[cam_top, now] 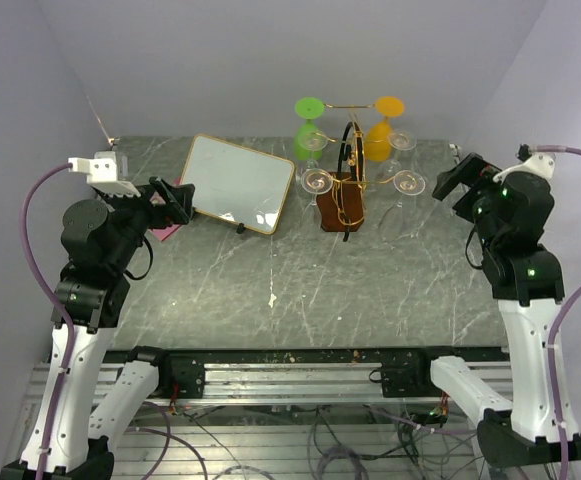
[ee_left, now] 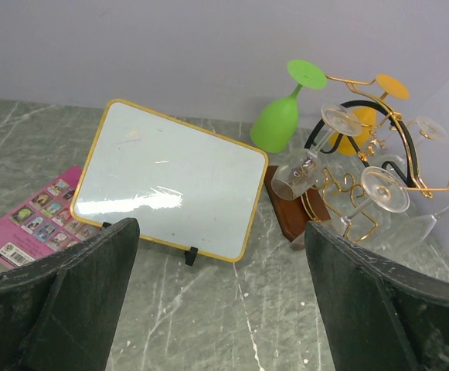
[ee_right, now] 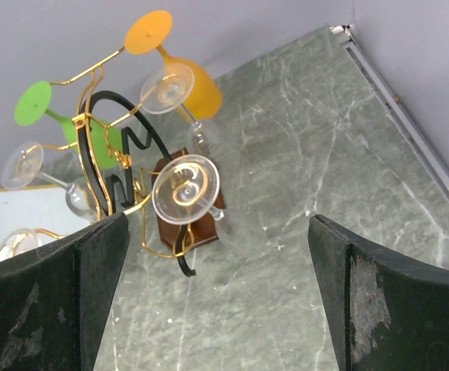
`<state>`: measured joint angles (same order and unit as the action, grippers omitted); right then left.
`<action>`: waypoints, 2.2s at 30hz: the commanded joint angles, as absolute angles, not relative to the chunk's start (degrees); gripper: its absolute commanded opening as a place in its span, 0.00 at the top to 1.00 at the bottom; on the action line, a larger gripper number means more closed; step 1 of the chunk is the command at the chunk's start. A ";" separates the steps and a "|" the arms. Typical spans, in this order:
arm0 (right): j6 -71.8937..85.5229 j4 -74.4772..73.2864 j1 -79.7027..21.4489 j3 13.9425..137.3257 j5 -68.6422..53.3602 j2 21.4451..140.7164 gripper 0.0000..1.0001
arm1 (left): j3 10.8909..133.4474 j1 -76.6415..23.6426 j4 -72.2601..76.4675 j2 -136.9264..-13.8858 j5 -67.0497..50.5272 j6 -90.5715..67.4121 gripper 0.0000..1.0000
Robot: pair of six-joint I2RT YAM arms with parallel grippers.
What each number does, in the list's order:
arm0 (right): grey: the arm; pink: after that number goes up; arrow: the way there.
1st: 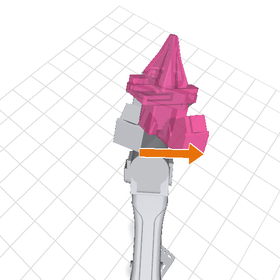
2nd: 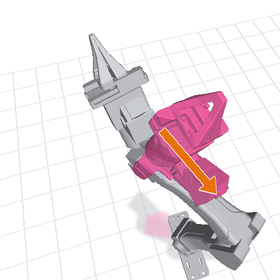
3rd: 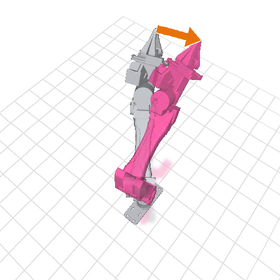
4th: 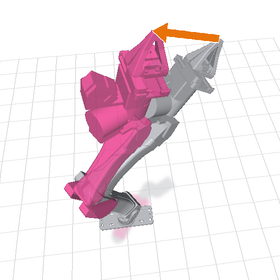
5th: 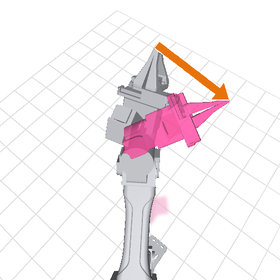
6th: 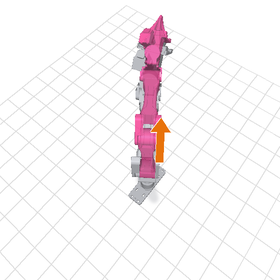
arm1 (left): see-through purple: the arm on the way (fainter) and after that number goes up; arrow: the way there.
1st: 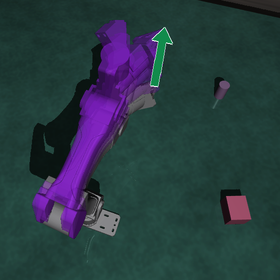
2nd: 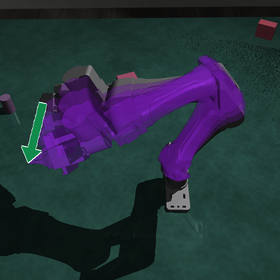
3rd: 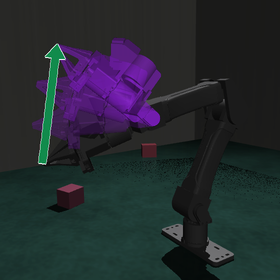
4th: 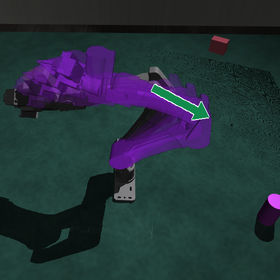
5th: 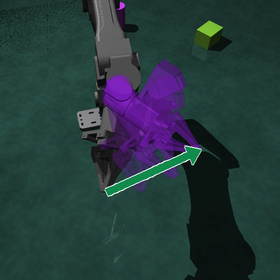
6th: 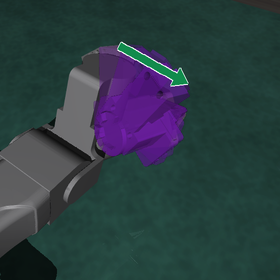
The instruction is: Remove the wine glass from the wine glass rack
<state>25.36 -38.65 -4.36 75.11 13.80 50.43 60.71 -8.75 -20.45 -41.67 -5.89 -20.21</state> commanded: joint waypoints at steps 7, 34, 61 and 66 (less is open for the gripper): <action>33.47 -38.32 -3.97 79.36 8.88 61.34 0.08 | 62.46 -9.14 -21.45 -41.07 -9.11 -22.51 0.01; 35.21 -28.34 5.27 69.25 -10.64 66.97 0.51 | 61.28 -9.14 -19.97 -41.92 -11.30 -24.38 0.01; 36.70 -27.09 5.27 68.20 -13.08 71.10 0.83 | 61.76 -9.14 -20.20 -42.15 -11.27 -24.04 0.01; 36.92 -27.77 5.32 68.59 -12.60 70.87 0.89 | 62.04 -9.14 -20.39 -42.09 -11.26 -24.08 0.01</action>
